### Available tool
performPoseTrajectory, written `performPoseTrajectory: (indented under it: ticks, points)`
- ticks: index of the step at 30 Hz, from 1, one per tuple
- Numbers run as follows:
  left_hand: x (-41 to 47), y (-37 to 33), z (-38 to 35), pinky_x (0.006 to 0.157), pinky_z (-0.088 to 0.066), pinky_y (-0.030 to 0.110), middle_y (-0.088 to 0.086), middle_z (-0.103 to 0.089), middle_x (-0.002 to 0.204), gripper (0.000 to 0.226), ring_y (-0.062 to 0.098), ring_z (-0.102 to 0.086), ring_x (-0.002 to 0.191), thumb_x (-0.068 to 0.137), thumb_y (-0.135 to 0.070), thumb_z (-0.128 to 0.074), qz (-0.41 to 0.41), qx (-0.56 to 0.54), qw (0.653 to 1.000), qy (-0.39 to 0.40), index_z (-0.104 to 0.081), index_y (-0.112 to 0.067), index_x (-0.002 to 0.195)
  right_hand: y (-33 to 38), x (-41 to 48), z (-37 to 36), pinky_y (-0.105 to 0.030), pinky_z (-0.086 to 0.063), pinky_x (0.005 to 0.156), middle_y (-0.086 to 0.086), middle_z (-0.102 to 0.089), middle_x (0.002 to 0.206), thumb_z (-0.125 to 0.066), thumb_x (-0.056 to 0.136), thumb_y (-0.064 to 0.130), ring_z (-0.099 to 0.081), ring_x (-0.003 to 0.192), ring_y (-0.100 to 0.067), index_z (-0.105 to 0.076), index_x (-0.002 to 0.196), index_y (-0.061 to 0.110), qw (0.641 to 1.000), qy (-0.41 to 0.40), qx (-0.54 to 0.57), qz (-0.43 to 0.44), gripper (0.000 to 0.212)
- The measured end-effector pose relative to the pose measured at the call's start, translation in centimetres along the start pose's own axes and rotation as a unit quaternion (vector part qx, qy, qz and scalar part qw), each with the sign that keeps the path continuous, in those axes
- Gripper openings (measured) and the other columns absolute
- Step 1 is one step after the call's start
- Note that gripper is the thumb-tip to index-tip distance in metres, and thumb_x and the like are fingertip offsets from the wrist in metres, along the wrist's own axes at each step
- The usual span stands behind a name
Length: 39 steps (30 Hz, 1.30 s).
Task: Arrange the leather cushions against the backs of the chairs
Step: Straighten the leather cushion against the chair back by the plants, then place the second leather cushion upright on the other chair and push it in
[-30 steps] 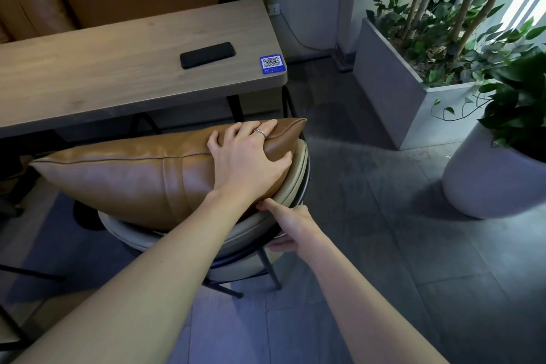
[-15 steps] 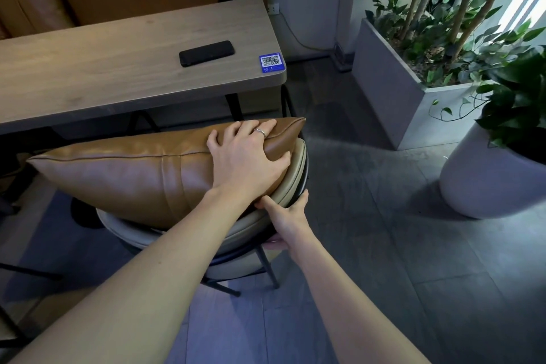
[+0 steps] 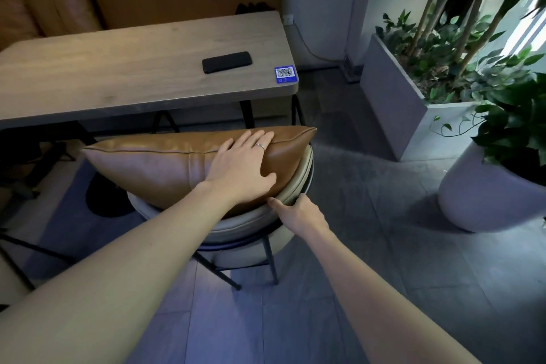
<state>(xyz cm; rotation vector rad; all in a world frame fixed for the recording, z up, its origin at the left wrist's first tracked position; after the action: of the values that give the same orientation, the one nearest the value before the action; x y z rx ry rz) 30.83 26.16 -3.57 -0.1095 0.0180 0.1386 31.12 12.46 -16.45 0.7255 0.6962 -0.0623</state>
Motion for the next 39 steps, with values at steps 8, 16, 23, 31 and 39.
performPoseTrajectory:
  ticks: [8,16,23,31,39]
  points:
    - [-6.6,3.9,3.8,0.117,-0.034,0.046,0.001,-0.025,0.17,0.065,0.027,-0.033,0.151,0.102,-0.045,-0.049,0.069,0.041,0.996,0.05,-0.03,-0.024,0.16,7.2,-6.8,4.7,-0.038,-0.041,0.072,-0.004,-0.061,0.099,-0.047,0.098,0.063,-0.056,0.081,-0.027,-0.062,0.124,0.015,0.96,-0.07,-0.232,0.142,0.057]
    - [-15.9,8.5,14.6,0.119,-0.023,0.044,0.007,-0.032,0.167,0.06,0.028,-0.027,0.153,0.103,-0.04,-0.044,0.086,0.048,0.992,-0.076,-0.033,-0.021,0.159,18.8,-22.3,5.0,-0.05,-0.047,0.094,-0.012,-0.07,0.124,-0.043,0.103,0.057,-0.063,0.118,-0.038,-0.063,0.128,0.012,0.863,-0.231,-0.299,0.335,0.055]
    - [-28.9,14.6,28.1,0.121,-0.021,0.051,0.008,-0.031,0.167,0.062,0.031,-0.026,0.153,0.103,-0.048,-0.041,0.12,0.092,0.97,-0.188,-0.03,-0.025,0.159,27.5,-39.4,2.0,-0.051,-0.044,0.102,-0.011,-0.064,0.139,-0.039,0.103,0.058,-0.054,0.133,-0.035,-0.054,0.141,0.013,0.781,-0.32,-0.299,0.446,0.061]
    - [-46.0,20.2,44.1,0.124,-0.005,0.058,0.01,-0.008,0.173,0.068,0.032,-0.004,0.159,0.104,-0.055,-0.033,0.152,0.14,0.917,-0.341,-0.008,-0.034,0.164,36.4,-59.8,-2.7,-0.054,-0.026,0.123,-0.007,-0.037,0.168,-0.024,0.102,0.064,-0.028,0.157,-0.031,-0.032,0.163,0.017,0.695,-0.394,-0.223,0.558,0.077]
    - [-59.1,29.8,48.2,0.122,-0.007,0.061,0.012,-0.013,0.172,0.065,0.034,-0.007,0.158,0.104,-0.053,-0.034,0.231,0.13,0.899,-0.348,-0.019,-0.031,0.163,40.0,-69.4,-13.8,-0.051,-0.021,0.125,-0.005,-0.031,0.171,-0.029,0.107,0.058,-0.023,0.159,-0.027,-0.027,0.165,0.019,0.697,-0.321,-0.202,0.608,0.069]
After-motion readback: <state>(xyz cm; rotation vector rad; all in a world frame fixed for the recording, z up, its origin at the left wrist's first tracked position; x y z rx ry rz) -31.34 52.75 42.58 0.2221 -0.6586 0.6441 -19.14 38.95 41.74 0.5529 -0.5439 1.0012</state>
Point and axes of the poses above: each hand's wrist, its own x-axis towards the middle knuckle, its own z-axis out of the back of the hand, y = z × x, the point moved 7 cm from there along x, towards the middle knuckle
